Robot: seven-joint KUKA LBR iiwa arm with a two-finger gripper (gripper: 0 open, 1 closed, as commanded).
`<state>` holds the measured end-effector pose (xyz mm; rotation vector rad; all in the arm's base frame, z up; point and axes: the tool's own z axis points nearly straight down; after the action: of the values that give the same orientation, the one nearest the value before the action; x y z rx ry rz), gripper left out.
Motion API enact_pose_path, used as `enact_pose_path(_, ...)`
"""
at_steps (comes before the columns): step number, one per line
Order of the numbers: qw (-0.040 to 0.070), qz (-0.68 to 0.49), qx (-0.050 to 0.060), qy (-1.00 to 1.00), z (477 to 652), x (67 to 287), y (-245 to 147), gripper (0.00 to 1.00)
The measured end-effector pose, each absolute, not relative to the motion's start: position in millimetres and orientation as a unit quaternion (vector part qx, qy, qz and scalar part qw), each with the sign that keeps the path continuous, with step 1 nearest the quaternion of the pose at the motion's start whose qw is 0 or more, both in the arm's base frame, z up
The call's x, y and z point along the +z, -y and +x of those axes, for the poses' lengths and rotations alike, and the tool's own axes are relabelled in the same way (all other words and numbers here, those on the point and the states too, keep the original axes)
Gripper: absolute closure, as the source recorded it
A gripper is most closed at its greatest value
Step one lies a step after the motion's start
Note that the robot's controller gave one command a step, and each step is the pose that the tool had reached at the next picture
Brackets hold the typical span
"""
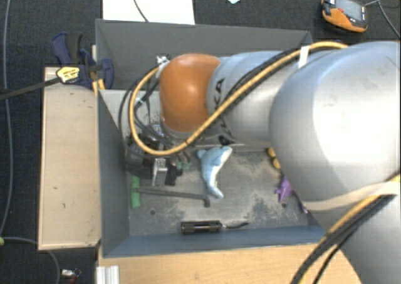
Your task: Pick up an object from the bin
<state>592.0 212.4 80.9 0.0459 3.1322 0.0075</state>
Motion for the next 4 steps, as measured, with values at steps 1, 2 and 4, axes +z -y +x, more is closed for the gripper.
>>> enact_pose_path(1,-0.009,-0.007,0.001,-1.000,595.6,45.6,-216.1,0.00)
enact_pose_path(2,0.001,0.112,0.001,-0.994,583.9,71.1,-184.8,0.00)
enact_pose_path(4,0.002,0.108,0.002,-0.994,585.0,71.6,-186.0,1.00)
